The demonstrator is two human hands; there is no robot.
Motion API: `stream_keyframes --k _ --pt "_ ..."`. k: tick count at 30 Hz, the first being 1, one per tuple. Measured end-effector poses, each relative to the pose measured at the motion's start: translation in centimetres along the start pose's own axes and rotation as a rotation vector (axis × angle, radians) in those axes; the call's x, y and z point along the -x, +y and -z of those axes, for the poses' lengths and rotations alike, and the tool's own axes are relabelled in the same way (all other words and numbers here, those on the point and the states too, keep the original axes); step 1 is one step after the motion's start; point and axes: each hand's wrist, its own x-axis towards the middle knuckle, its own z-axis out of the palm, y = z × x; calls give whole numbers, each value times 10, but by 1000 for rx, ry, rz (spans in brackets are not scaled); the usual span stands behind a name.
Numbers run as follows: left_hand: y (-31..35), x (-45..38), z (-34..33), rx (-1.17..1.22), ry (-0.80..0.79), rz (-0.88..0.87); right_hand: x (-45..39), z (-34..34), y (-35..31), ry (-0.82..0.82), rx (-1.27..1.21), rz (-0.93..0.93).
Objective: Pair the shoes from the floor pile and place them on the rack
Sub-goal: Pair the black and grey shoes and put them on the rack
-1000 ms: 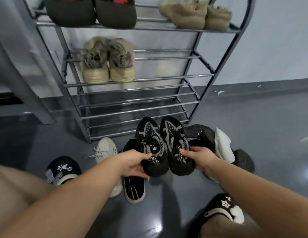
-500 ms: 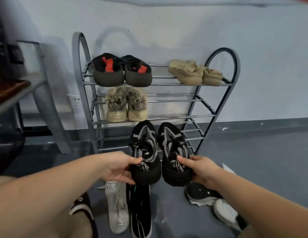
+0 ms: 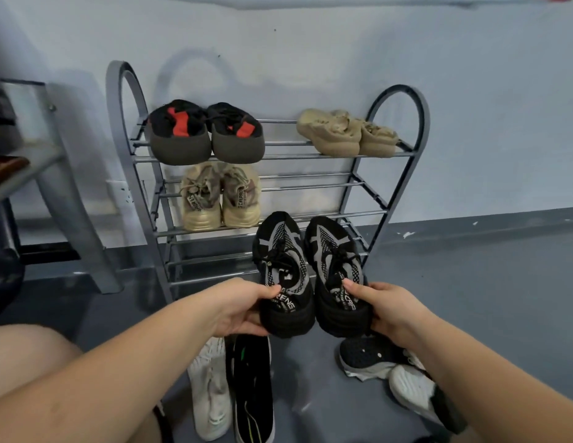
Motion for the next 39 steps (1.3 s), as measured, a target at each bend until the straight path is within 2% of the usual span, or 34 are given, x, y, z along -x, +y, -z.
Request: stream_keyframes --k 6,14,28,31,34,39 --pt "32 -2 -6 35 43 -104 -3 7 -25 -22 -75 51" --pt "75 -32 -15 110 133 -180 -39 -1 -61 30 -227 37" --pt "119 -131 -33 109 261 -249 -140 17 -87 146 -334 74" --pt "132 -152 -33 -3 349 -318 -160 17 -93 142 -392 91" --pt "140 -173 -28 -283 505 -357 -179 13 -100 137 -462 106" --pt "149 -200 -24 -531 577 -362 -205 11 -104 164 -424 156"
